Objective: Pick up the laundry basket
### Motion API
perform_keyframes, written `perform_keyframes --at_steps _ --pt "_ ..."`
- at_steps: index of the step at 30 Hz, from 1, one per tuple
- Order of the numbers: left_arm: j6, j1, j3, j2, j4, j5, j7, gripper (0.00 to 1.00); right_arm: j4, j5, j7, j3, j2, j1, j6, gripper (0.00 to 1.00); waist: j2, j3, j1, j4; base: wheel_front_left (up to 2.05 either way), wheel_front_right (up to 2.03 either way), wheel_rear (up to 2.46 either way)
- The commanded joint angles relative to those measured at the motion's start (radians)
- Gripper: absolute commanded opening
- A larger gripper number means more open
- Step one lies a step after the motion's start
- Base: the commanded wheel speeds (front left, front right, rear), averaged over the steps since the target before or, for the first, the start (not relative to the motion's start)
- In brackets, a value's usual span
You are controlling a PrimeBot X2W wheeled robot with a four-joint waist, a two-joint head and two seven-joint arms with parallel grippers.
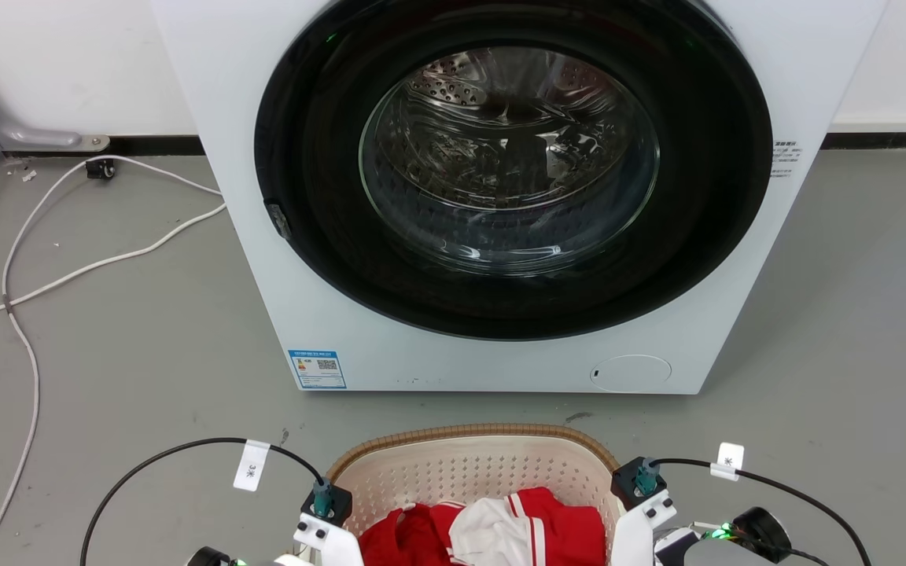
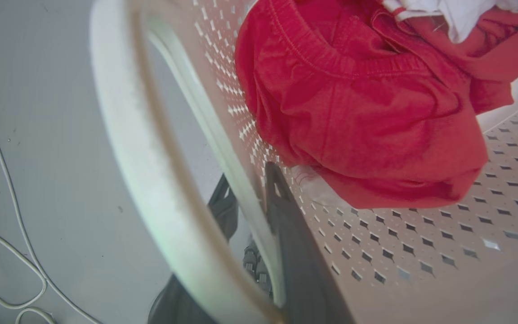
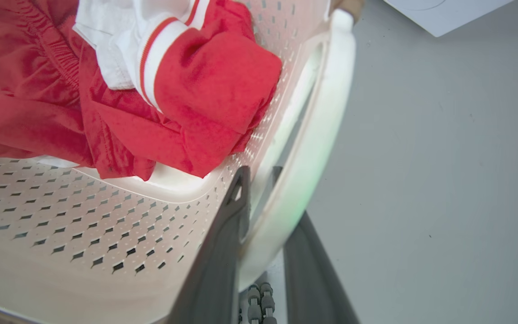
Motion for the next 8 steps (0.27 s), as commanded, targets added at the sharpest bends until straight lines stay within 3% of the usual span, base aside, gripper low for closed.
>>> perform_keyframes --at_steps 1,8 --pt "-0.012 -0.018 -0.008 -0.016 -0.011 0.003 -0.013 0.0 -0.009 0.001 -0.007 0.011 0.015 -0.018 0.005 0.0 0.0 0.0 0.0 0.0 0.0 0.0 0.0" --pt "-0.012 -0.02 -0.014 -0.017 -0.01 0.0 -0.014 0.0 -0.008 0.014 -0.008 0.023 0.014 -0.021 0.005 0.0 0.0 0.001 0.0 0.002 0.0 0.0 0.0"
